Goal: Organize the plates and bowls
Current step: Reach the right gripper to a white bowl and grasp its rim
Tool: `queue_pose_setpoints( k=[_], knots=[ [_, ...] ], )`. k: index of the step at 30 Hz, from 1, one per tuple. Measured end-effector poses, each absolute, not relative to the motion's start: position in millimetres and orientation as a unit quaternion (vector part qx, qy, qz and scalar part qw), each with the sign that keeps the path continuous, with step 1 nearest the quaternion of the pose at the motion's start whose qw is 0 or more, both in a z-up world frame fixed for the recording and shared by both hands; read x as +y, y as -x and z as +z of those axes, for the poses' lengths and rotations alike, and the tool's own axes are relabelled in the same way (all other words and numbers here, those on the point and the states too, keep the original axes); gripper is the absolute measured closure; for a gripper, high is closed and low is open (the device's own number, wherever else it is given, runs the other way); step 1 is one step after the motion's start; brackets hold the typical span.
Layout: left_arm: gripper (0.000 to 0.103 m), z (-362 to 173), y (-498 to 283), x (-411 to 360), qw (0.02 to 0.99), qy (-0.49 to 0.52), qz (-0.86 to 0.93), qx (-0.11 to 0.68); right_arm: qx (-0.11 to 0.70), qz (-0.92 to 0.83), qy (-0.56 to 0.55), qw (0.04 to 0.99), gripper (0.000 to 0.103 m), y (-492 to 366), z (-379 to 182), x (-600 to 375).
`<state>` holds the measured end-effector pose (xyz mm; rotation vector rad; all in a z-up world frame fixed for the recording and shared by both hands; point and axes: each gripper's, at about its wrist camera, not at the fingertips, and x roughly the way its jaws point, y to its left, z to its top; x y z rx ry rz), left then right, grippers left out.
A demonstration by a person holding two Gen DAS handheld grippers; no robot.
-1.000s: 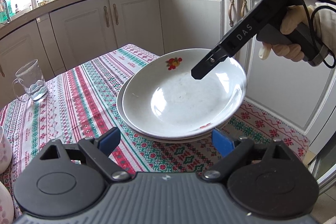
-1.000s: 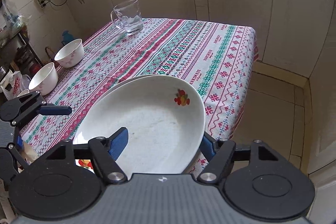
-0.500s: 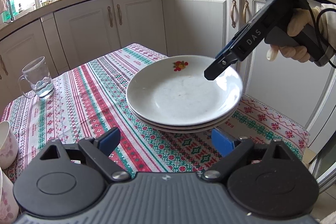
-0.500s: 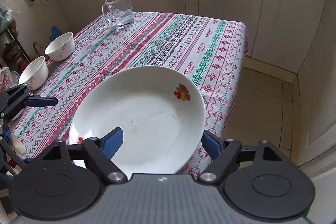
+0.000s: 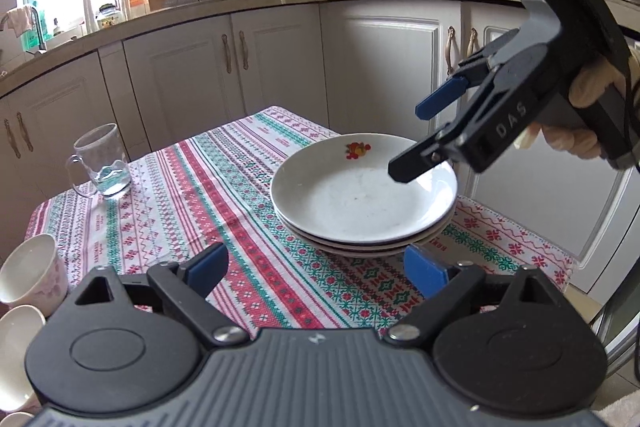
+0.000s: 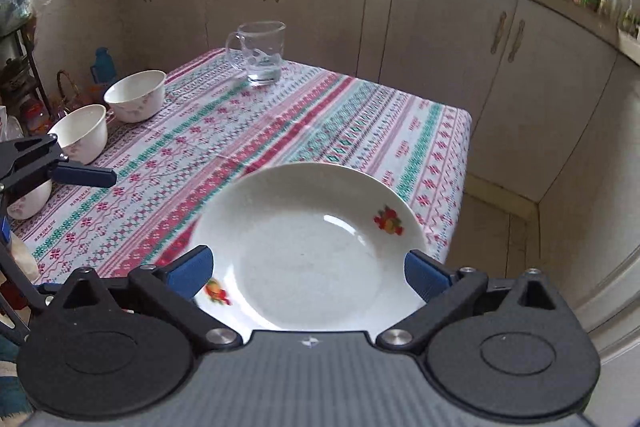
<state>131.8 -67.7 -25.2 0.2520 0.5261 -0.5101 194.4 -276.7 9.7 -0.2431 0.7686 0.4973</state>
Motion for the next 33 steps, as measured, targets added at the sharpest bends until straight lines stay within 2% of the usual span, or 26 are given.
queue_pose_setpoints(
  k=[13,25,33],
  knots=[
    [0.008,-12.6,-68.2,31.4,0.935,-0.118,-0.206,0.263,0.295,0.272,0.128,0.907,0.0,-130.0,12.4,-178.1],
    [0.008,-43.9,-27.9,146.6,0.937,-0.127,-0.118,0.304,0.291,0.352,0.157,0.876,0.0,-110.5,1.3,-71.4],
    [0.008,-70.0,-37.4,165.1,0.937,-0.11,-0.125,0.308,0.303,0.405,0.171,0.846,0.001,-110.1,-8.5,-10.4]
  ],
)
